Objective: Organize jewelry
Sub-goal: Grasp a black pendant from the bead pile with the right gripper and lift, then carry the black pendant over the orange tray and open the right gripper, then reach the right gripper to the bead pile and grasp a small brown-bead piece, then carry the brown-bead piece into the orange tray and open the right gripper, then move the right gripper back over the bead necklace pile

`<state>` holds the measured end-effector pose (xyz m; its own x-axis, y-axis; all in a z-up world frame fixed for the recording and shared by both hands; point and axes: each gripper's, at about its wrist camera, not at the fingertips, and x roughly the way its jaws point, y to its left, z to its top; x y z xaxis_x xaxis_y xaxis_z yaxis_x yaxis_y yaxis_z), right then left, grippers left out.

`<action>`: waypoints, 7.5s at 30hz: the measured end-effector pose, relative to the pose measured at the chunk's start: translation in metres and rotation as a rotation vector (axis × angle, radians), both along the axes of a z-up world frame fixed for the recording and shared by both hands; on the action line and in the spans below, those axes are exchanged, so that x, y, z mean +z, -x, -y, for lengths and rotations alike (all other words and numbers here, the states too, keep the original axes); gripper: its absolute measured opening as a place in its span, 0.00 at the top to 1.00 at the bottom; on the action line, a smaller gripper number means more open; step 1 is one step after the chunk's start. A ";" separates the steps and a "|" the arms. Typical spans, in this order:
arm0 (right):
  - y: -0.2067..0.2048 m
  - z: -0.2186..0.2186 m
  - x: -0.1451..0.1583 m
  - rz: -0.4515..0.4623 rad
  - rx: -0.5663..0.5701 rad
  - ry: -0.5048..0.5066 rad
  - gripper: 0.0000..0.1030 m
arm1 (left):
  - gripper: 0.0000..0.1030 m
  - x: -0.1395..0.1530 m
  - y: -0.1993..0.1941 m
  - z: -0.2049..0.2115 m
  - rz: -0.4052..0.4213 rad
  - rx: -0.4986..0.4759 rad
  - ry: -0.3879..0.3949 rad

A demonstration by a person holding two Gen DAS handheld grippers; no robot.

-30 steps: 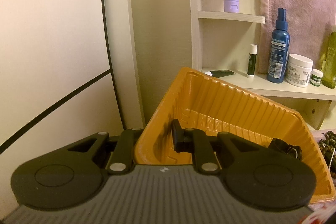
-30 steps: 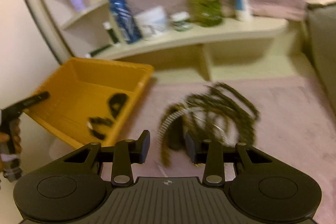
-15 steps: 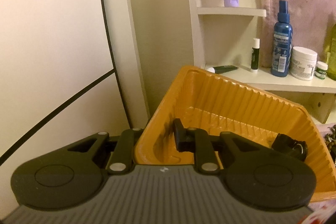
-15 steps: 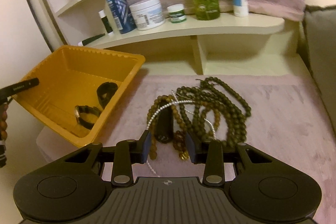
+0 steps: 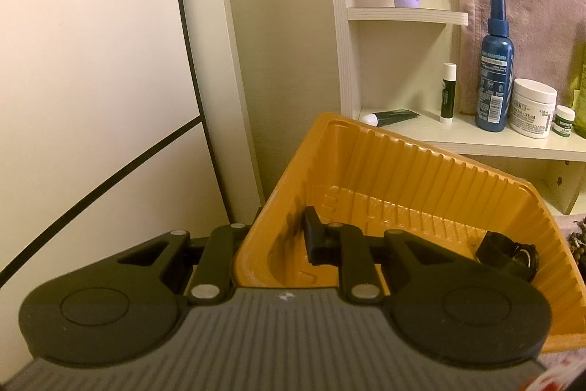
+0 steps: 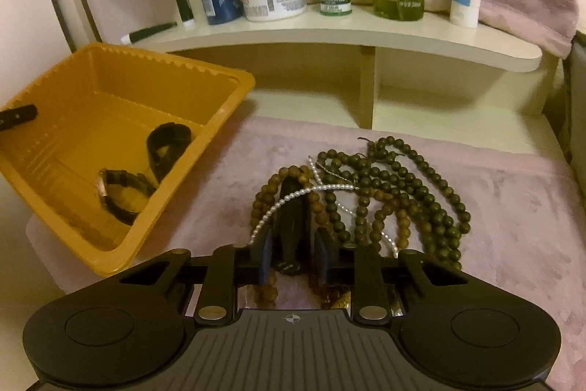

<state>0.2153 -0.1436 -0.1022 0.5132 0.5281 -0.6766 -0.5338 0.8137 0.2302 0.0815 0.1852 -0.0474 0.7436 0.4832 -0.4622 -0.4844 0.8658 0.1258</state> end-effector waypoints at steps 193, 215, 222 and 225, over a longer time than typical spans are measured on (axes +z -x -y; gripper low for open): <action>-0.002 -0.128 0.081 0.033 0.399 -0.221 0.93 | 0.83 0.001 -0.009 -0.001 -0.086 -0.025 0.020; 0.000 -0.102 0.057 0.027 0.328 -0.112 0.45 | 0.82 0.001 -0.011 -0.001 -0.095 -0.016 0.016; 0.005 -0.067 0.053 0.010 0.272 -0.125 0.44 | 0.82 0.001 -0.011 0.001 -0.097 -0.017 0.007; 0.006 -0.050 0.051 -0.005 0.233 -0.141 0.43 | 0.82 0.001 -0.011 0.001 -0.097 -0.016 0.007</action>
<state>0.2093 -0.0933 -0.0513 0.3637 0.7208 -0.5900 -0.7015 0.6287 0.3356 0.0924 0.1840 -0.0469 0.7032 0.4678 -0.5354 -0.4560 0.8745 0.1651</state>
